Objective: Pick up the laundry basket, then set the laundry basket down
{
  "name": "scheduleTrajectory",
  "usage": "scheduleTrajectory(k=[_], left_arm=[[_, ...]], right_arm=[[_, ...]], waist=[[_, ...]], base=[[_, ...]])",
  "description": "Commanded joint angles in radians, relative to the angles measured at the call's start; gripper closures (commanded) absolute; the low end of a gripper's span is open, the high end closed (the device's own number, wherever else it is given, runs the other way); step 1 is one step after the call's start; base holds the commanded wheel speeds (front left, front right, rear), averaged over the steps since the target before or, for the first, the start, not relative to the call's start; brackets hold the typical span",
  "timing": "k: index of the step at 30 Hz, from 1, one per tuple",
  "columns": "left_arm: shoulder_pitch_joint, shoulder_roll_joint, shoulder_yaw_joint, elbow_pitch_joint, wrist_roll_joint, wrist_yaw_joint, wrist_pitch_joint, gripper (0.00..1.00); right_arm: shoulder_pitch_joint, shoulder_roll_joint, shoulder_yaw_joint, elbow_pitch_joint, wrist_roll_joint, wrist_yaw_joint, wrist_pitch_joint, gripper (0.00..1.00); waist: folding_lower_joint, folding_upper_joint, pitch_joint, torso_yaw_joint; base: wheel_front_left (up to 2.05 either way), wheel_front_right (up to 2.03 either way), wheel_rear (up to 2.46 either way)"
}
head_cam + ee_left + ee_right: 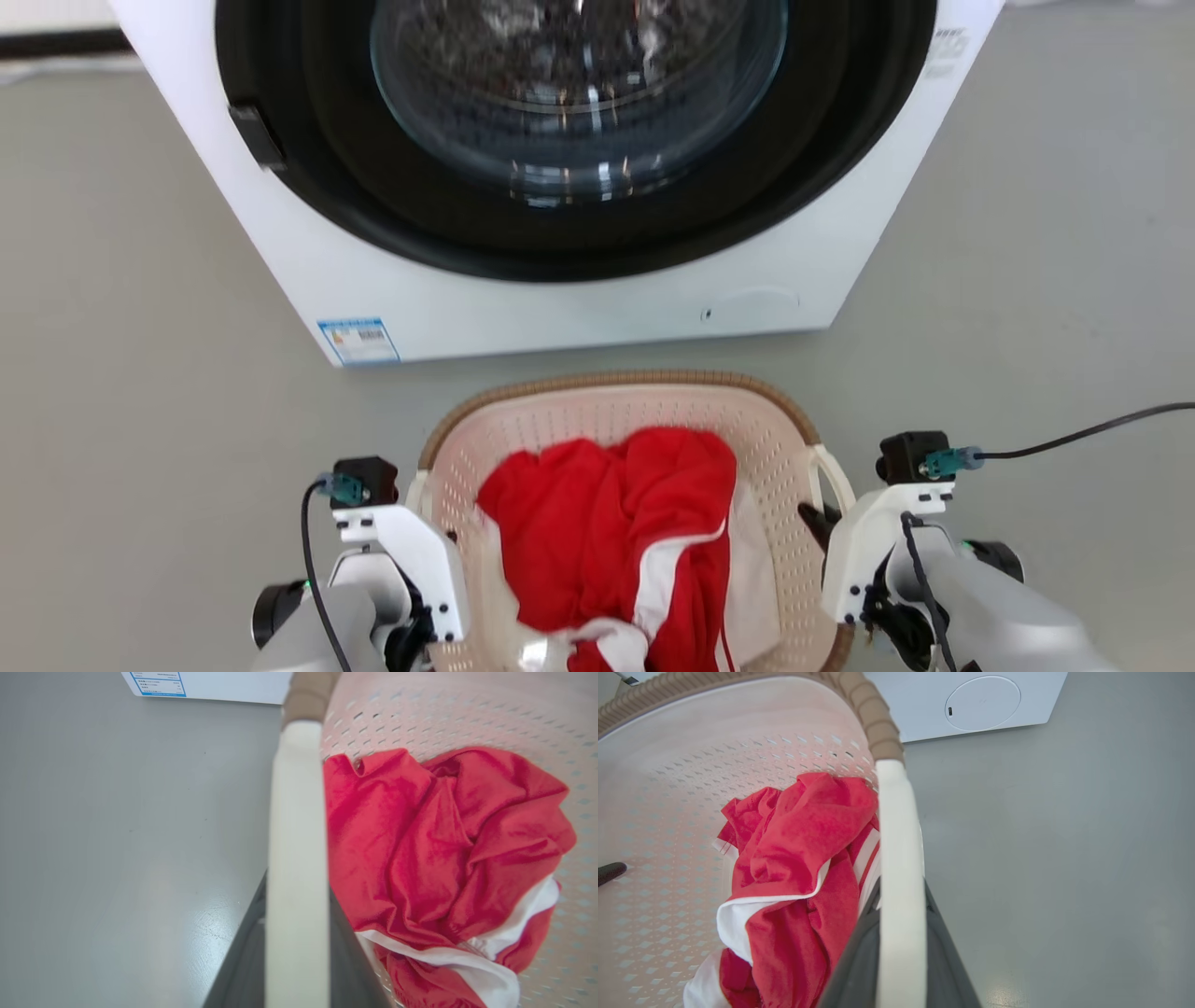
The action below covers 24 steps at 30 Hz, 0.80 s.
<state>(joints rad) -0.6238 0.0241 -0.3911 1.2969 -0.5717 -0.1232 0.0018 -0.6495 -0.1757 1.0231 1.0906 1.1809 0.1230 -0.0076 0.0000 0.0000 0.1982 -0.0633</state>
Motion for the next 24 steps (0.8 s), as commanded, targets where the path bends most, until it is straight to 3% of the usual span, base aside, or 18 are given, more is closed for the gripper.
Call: scheduleTrajectory(k=[1,10,24], left_arm=[[0.011,0.026,0.009,-0.009,-0.009,-0.007,0.01,1.0],[0.042,0.027,-0.012,-0.008,-0.053,-0.007,0.094,1.0],[0.043,0.039,-0.034,-0.007,-0.092,-0.007,0.192,1.0]], right_arm=[[0.018,-0.004,0.015,-0.005,0.019,0.008,0.018,1.0],[0.027,-0.011,0.067,-0.015,0.077,0.008,0.099,1.0],[0.008,-0.029,0.116,-0.035,0.154,0.008,0.195,1.0]], waist=[[0.0,0.0,-0.047,-0.005],[0.0,0.0,-0.117,-0.015],[0.0,0.0,-0.136,-0.025]], base=[[0.0,0.0,0.0],[0.0,0.0,0.0],[0.0,0.0,0.0]])
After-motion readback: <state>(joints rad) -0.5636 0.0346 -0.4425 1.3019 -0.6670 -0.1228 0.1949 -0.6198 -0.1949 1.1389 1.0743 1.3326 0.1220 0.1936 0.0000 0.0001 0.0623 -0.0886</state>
